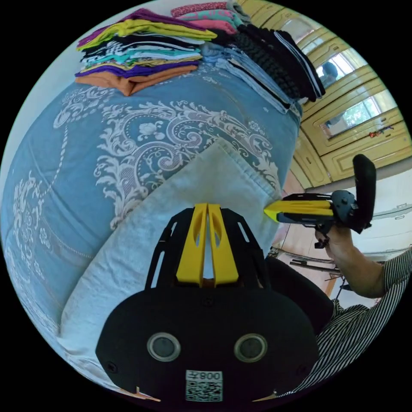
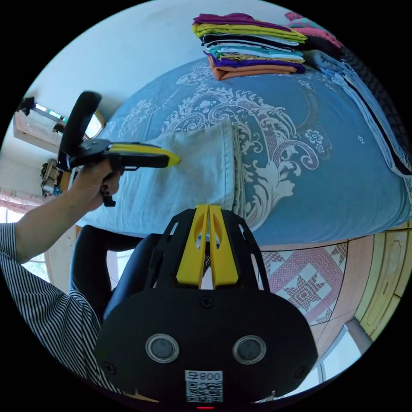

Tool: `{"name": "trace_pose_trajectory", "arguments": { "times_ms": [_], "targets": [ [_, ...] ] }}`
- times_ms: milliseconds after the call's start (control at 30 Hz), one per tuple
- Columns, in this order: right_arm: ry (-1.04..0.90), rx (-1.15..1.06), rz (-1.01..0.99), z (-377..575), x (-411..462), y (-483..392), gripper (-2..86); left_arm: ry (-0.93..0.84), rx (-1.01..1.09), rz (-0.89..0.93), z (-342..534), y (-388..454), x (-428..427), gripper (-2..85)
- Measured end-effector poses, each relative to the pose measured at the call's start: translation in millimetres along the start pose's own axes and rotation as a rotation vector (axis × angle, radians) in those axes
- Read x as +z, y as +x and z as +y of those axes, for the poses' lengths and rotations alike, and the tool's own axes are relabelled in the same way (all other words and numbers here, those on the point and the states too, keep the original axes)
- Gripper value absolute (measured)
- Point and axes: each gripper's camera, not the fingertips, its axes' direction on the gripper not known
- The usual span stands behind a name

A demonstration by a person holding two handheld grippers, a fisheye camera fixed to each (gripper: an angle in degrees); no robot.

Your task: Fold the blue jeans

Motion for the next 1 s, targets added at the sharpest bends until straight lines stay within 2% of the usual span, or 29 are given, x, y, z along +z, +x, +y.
{"name": "trace_pose_trajectory", "arguments": {
  "times_ms": [133, 233, 333, 400, 467, 500, 667, 767, 900, 1000],
  "targets": [
    [-0.009, 0.009, 0.009, -28.9, -3.7, -38.2, 0.0, 0.099, -0.076, 0.027, 63.8, -44.7, -2.1, 0.1],
    [0.011, -0.031, -0.004, -55.9, -8.1, -80.2, 0.1, 0.174, -0.205, -0.048, 138.3, -93.3, -8.1, 0.1],
    [0.037, -0.138, -0.121, -98.3, -2.2, -145.8, 0.1, 0.189, -0.424, -0.15, 222.2, -152.9, -2.3, 0.1],
    [0.033, -0.239, -0.184, -128.8, 9.8, -199.0, 0.2, 0.121, -0.602, -0.233, 287.3, -199.8, 21.2, 0.1],
    [0.012, -0.384, -0.244, -170.2, 31.8, -277.5, 0.3, 0.041, -0.702, -0.166, 329.6, -231.5, 50.9, 0.2],
    [0.01, -0.418, -0.256, -180.6, 37.4, -297.7, 0.4, 0.153, -0.735, -0.083, 355.4, -244.7, 57.8, 0.2],
    [-0.044, -0.657, -0.38, -276.8, 94.7, -471.1, 2.0, 0.218, -0.753, -0.071, 413.8, -284.1, 92.2, 0.4],
    [-0.118, -0.729, -0.385, -322.8, 136.4, -554.2, 4.4, 0.371, -0.752, -0.053, 445.6, -318.4, 101.4, 0.8],
    [-0.267, -0.765, -0.339, -359.3, 194.0, -628.3, 5.8, 0.53, -0.727, -0.055, 474.1, -376.2, 113.3, 1.6],
    [-0.348, -0.749, -0.348, -368.9, 222.9, -662.0, 5.7, 0.547, -0.717, -0.076, 485.3, -416.9, 134.4, 2.2]
  ]
}}
